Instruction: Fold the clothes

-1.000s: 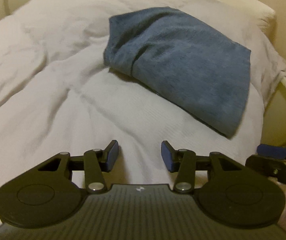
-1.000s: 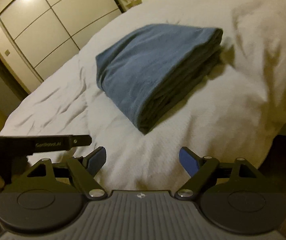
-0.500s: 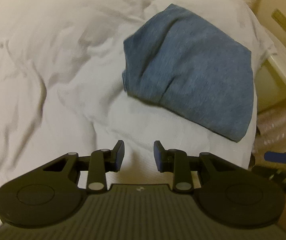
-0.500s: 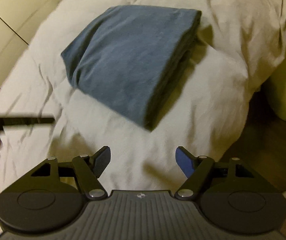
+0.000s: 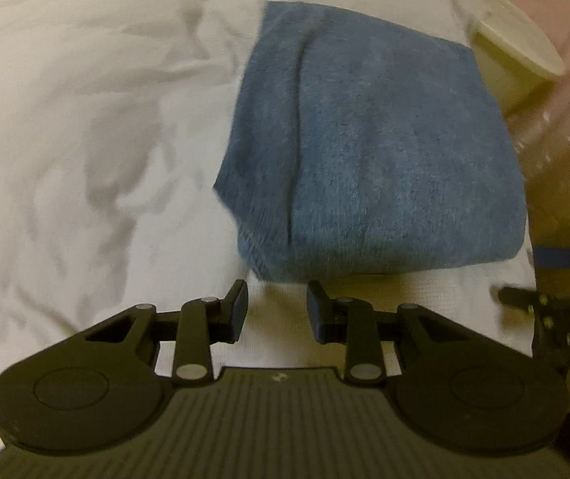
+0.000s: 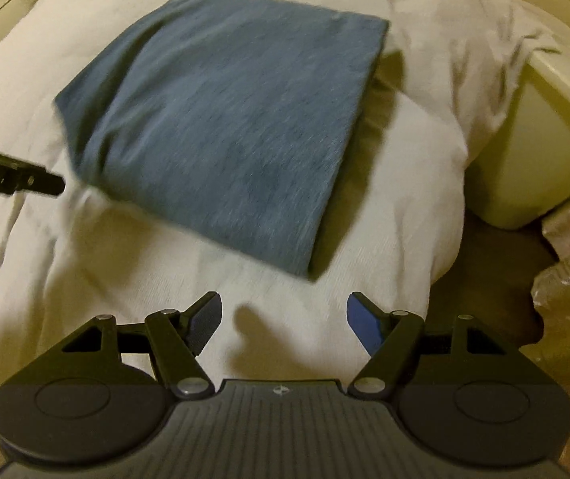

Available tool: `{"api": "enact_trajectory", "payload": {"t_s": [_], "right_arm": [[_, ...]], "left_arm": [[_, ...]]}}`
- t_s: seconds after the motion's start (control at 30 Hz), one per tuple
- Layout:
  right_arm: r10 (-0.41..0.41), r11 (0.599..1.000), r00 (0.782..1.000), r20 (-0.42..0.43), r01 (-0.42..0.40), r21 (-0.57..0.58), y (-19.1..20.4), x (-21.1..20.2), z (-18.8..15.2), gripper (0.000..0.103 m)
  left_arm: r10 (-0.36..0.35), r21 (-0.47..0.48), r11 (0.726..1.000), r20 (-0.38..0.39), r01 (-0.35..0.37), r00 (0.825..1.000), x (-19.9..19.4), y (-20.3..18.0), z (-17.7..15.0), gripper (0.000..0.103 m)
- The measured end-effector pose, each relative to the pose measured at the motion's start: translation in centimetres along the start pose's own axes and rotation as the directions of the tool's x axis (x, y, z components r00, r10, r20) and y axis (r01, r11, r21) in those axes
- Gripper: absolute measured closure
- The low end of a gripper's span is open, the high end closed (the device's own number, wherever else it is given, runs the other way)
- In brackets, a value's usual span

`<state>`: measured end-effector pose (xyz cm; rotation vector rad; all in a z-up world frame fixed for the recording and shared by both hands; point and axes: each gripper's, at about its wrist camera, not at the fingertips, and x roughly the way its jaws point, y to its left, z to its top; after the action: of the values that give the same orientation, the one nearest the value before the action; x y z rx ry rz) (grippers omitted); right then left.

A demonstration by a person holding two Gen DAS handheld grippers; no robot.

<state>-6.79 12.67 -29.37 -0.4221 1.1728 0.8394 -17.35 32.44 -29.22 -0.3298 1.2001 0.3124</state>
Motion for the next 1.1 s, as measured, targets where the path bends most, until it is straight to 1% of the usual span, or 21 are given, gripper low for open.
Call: {"api": "enact_trajectory", "payload": {"t_s": [0.1,0.17,0.23,0.27,0.3,0.33,0.43,0.53,0.57,0.63,0.73,0.77,0.8,0.83,0.87,0.9,0.97,1.0,1.03,1.07,1.1], "right_arm": [[-0.032,0.998,0.999,0.023,0.031,0.048,0.1,0.7,0.6,0.032],[-0.031,0.998,0.999,0.034,0.029,0.053,0.1,1.0,1.0,0.032],[-0.023,0.999,0.999,0.044,0.021,0.043,0.2,1.3,1.3,0.034],[-0.015,0.999,0.999,0.041,0.013,0.035,0.2,1.6,1.6,0.035],[-0.005,1.000,0.999,0.036,0.004,0.027,0.2,1.9,1.8,0.041],[0.010,1.000,0.999,0.032,-0.010,0.018,0.1,2.2,2.0,0.054],[0.035,0.997,0.999,0.009,-0.035,-0.068,-0.1,2.9,2.5,0.075],[0.079,0.994,0.997,-0.001,-0.079,-0.075,-1.5,2.1,3.0,0.085],[0.083,0.993,0.997,-0.001,-0.083,-0.087,-1.7,2.1,3.1,0.086],[0.085,0.991,0.996,-0.006,-0.085,-0.104,-1.8,2.3,3.0,0.087],[0.074,0.991,0.997,-0.027,-0.077,-0.114,-1.6,3.2,2.9,0.087],[0.068,0.990,0.997,-0.030,-0.071,-0.123,-1.5,3.0,2.7,0.087],[0.061,0.989,0.998,-0.033,-0.064,-0.133,-1.4,2.8,2.6,0.087],[0.058,0.990,0.998,-0.024,-0.061,-0.129,-1.4,2.3,2.6,0.087],[0.056,0.991,0.998,-0.013,-0.057,-0.122,-1.5,1.6,2.7,0.087],[0.055,0.992,0.999,-0.001,-0.054,-0.116,-1.6,1.0,2.9,0.086],[0.051,0.994,0.998,0.022,-0.048,-0.102,-1.8,-0.2,3.1,0.085],[0.049,0.994,0.998,0.034,-0.045,-0.095,-1.9,-0.9,3.2,0.083],[0.047,0.995,0.998,0.045,-0.043,-0.088,-1.9,-1.5,3.4,0.078],[0.045,0.996,0.997,0.057,-0.040,-0.081,-2.0,-2.1,3.5,0.078],[0.042,0.997,0.997,0.068,-0.037,-0.074,-2.1,-2.7,3.6,0.078]], "left_arm": [[-0.054,0.064,0.996,-0.011,0.055,0.998,0.5,0.4,0.9,0.075],[-0.097,0.071,0.993,-0.010,0.098,0.995,0.6,0.9,1.4,0.075],[-0.125,0.066,0.990,-0.016,0.126,0.992,1.0,1.5,1.6,0.075],[-0.135,0.066,0.989,-0.019,0.136,0.991,1.3,1.8,1.6,0.079],[-0.127,0.071,0.989,-0.014,0.128,0.992,1.5,1.9,1.5,0.095],[-0.122,0.089,0.989,-0.005,0.122,0.992,1.5,2.0,1.4,0.096],[-0.117,0.153,0.982,0.015,0.114,0.993,1.3,2.2,1.3,0.096],[-0.115,0.237,0.965,0.012,0.108,0.993,1.2,1.8,1.4,0.096],[-0.107,0.260,0.960,0.008,0.101,0.994,1.3,1.8,1.5,0.096],[-0.103,0.263,0.960,-0.001,0.099,0.995,1.9,2.3,1.5,0.096],[-0.055,0.289,0.956,-0.001,0.053,0.998,2.4,2.4,1.1,0.097],[0.017,0.312,0.950,-0.002,-0.016,1.000,2.6,2.7,0.9,0.103],[0.103,0.338,0.936,0.000,-0.097,0.995,2.7,3.0,0.6,0.103],[0.187,0.365,0.914,0.004,-0.176,0.982,2.9,3.4,0.4,0.103],[0.187,0.336,0.925,0.005,-0.177,0.982,2.2,4.2,0.6,0.103],[0.166,0.293,0.943,0.005,-0.160,0.986,1.3,5.1,0.8,0.103],[0.060,0.233,0.970,0.063,-0.073,0.996,-1.0,4.5,0.7,0.103],[0.005,0.207,0.978,0.096,-0.025,0.995,-2.1,4.1,0.6,0.103],[-0.049,0.181,0.983,0.131,0.024,0.990,-3.3,3.7,0.5,0.103],[-0.102,0.158,0.985,0.168,0.075,0.981,-4.4,3.2,0.4,0.100],[-0.153,0.136,0.983,0.205,0.126,0.967,-5.6,2.8,0.3,0.097]]}}
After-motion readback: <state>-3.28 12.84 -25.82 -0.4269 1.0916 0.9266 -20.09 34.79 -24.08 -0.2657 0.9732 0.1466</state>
